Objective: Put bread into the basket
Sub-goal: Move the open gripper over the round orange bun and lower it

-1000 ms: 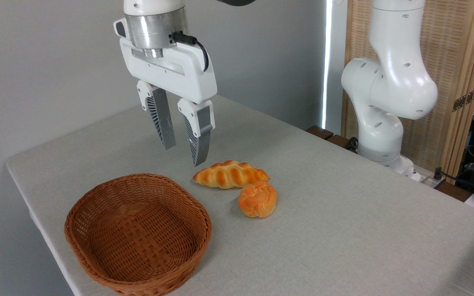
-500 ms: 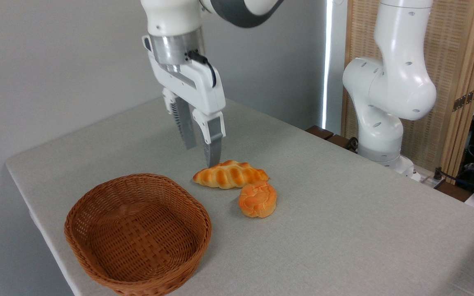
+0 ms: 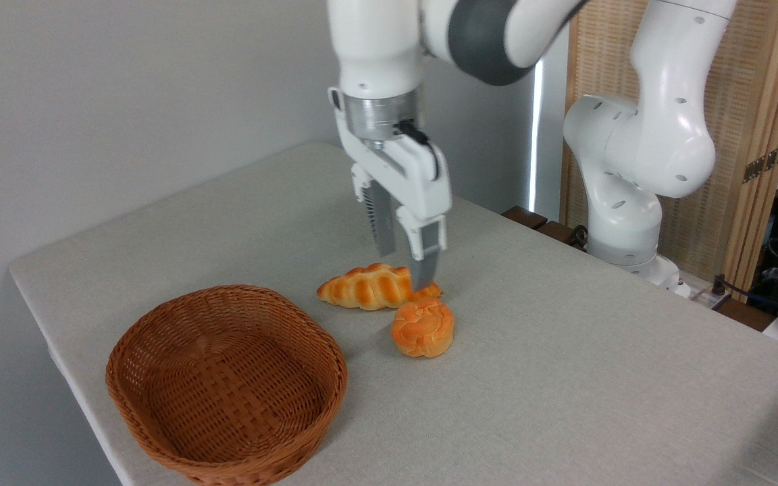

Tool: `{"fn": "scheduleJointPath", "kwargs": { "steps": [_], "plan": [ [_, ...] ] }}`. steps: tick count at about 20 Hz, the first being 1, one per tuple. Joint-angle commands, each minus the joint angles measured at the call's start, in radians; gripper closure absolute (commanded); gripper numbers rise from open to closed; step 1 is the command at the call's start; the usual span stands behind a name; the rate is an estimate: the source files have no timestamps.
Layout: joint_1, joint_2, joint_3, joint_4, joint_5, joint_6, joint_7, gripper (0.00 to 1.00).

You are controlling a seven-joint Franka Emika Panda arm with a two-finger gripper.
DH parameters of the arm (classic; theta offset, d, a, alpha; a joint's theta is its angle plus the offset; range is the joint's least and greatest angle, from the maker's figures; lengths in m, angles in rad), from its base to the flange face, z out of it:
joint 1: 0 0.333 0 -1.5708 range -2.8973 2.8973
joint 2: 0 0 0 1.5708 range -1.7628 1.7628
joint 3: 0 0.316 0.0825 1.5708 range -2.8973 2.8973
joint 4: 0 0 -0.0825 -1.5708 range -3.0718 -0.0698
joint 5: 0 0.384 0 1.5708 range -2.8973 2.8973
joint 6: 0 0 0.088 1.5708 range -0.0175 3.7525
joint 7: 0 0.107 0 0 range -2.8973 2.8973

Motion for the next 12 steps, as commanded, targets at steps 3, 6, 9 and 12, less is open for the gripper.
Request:
{"fn": "scheduleJointPath", "kwargs": {
  "steps": [3,6,9,12],
  "plan": [
    [-0.112,-0.058,0.155,-0.076,0.085,0.034,0.015,0.00],
    [-0.113,-0.049,0.155,-0.092,0.085,0.036,0.015,0.00],
    [-0.119,-0.048,0.155,-0.110,0.086,0.045,0.015,0.00],
    [-0.119,-0.048,0.155,-0.144,0.086,0.123,0.015,0.00]
  ]
}}
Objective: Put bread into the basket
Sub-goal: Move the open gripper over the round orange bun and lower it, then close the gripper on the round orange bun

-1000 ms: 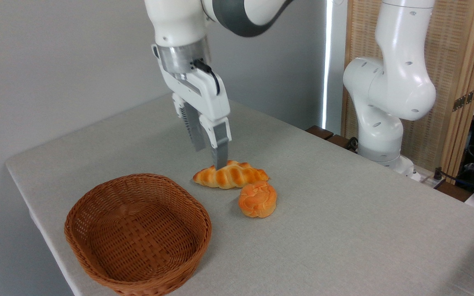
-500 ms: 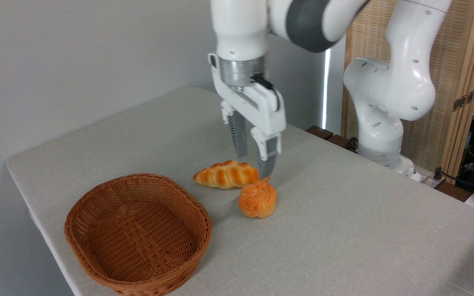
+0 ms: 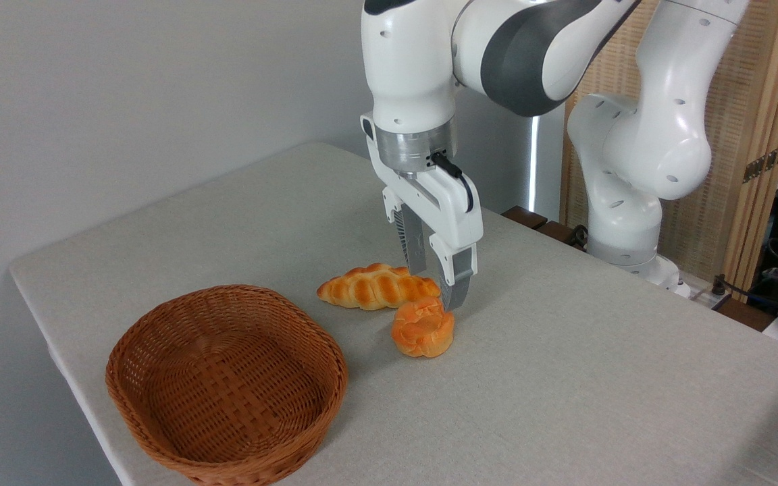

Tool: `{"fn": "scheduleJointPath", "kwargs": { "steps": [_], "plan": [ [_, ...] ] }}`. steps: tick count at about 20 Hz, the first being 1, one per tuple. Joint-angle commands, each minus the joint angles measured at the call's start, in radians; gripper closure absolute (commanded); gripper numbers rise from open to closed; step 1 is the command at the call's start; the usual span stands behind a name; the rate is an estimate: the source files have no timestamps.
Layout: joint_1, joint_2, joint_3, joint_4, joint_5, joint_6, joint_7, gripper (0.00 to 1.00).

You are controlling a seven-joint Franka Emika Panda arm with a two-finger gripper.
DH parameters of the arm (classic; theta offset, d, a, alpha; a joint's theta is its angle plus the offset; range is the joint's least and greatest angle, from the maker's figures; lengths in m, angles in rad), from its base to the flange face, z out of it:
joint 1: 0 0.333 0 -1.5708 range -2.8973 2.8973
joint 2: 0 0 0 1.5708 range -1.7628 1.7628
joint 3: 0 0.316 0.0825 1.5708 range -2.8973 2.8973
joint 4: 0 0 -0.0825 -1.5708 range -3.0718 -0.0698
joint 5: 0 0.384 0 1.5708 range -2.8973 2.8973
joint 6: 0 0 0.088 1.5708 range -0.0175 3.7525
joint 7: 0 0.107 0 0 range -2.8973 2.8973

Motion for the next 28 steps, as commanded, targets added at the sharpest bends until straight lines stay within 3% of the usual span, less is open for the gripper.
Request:
{"fn": "scheduleJointPath", "kwargs": {
  "steps": [1,3,7,15,28],
  "plan": [
    [-0.016,-0.016,0.015,-0.043,0.020,0.105,-0.004,0.00],
    [-0.014,-0.013,0.016,-0.043,0.026,0.120,-0.002,0.00],
    [-0.016,-0.008,0.016,-0.083,0.104,0.130,-0.002,0.00],
    [-0.045,-0.022,0.016,-0.096,0.104,0.130,-0.004,0.00],
    [-0.047,-0.019,0.016,-0.115,0.106,0.186,-0.004,0.00]
  ]
}}
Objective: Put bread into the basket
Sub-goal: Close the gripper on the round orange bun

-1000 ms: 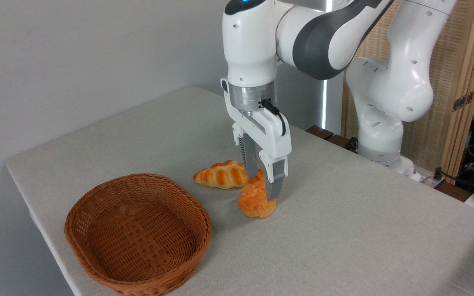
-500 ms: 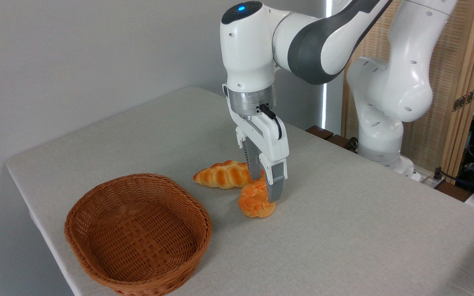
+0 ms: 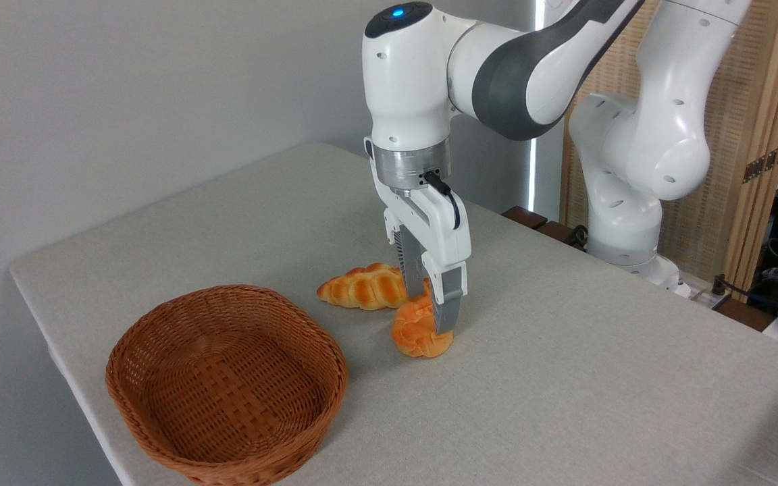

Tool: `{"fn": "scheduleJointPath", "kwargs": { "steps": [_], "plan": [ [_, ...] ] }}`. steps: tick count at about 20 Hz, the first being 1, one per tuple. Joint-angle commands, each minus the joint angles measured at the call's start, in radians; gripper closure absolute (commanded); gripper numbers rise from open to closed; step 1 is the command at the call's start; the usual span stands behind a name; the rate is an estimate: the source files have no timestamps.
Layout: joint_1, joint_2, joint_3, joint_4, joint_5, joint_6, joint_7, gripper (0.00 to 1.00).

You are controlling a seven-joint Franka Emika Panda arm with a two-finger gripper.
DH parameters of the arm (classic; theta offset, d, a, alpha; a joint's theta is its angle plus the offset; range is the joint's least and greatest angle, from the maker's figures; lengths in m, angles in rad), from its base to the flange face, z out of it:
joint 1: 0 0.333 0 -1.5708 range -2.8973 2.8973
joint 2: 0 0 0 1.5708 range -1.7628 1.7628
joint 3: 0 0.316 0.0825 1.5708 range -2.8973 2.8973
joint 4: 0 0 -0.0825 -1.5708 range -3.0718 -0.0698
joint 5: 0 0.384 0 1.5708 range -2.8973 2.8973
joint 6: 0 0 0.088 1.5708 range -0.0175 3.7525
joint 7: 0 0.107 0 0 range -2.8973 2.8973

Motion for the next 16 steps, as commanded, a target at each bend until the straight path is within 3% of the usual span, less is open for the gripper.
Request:
{"fn": "scheduleJointPath", "kwargs": {
  "steps": [1,12,13,15,16],
  "plan": [
    [-0.016,-0.020,0.017,-0.039,0.020,0.047,-0.004,0.00],
    [-0.016,-0.020,0.017,-0.085,0.022,0.116,-0.004,0.00],
    [-0.016,-0.020,0.017,-0.085,0.020,0.116,-0.002,0.04],
    [-0.016,-0.020,0.017,-0.085,0.020,0.116,0.013,0.40],
    [-0.016,-0.018,0.017,-0.085,0.020,0.116,0.016,0.53]
  ]
}}
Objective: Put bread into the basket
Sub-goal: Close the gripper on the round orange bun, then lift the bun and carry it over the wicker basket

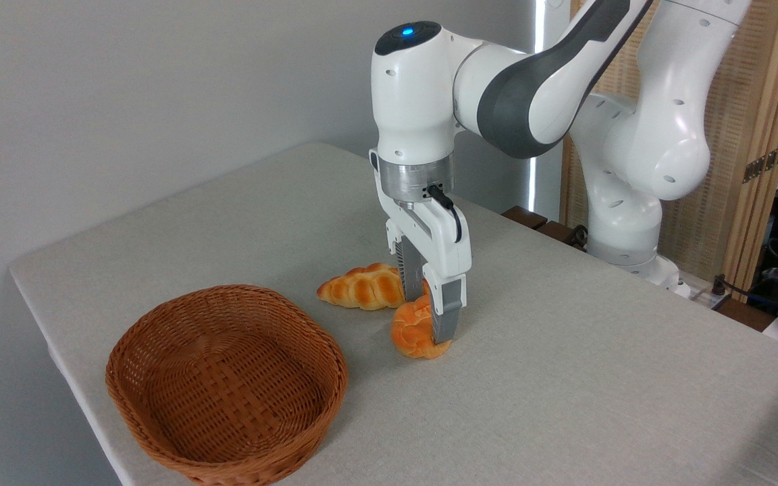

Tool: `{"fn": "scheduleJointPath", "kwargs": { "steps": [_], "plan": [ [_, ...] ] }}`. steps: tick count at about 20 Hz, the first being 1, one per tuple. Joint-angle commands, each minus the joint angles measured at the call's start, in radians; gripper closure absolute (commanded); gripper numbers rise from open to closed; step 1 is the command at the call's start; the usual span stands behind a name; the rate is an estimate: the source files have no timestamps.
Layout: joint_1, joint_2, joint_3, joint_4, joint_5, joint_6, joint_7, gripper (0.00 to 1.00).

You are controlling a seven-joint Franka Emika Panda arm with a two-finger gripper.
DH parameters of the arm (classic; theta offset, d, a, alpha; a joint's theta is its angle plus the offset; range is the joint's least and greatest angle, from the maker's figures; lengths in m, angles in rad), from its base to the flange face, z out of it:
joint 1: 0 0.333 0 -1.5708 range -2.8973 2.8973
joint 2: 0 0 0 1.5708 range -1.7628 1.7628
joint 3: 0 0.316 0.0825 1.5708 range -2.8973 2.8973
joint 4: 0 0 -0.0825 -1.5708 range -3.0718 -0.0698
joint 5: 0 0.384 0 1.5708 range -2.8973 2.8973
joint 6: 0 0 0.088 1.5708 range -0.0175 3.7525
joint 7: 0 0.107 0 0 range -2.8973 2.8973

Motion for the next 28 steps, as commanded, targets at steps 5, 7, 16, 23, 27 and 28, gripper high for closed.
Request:
{"fn": "scheduleJointPath", "kwargs": {
  "steps": [5,7,16,23,27,28],
  "plan": [
    [-0.016,-0.017,0.016,-0.021,0.019,0.027,0.015,0.63],
    [-0.016,-0.018,0.016,-0.021,0.019,0.025,0.015,0.62],
    [-0.016,-0.023,0.015,-0.009,0.015,0.018,0.013,0.60],
    [-0.018,-0.029,0.003,0.209,-0.062,-0.133,-0.003,0.60],
    [-0.036,0.038,0.003,0.336,-0.169,-0.137,-0.019,0.60],
    [-0.053,0.095,0.003,0.394,-0.178,-0.137,-0.061,0.60]
  ]
}}
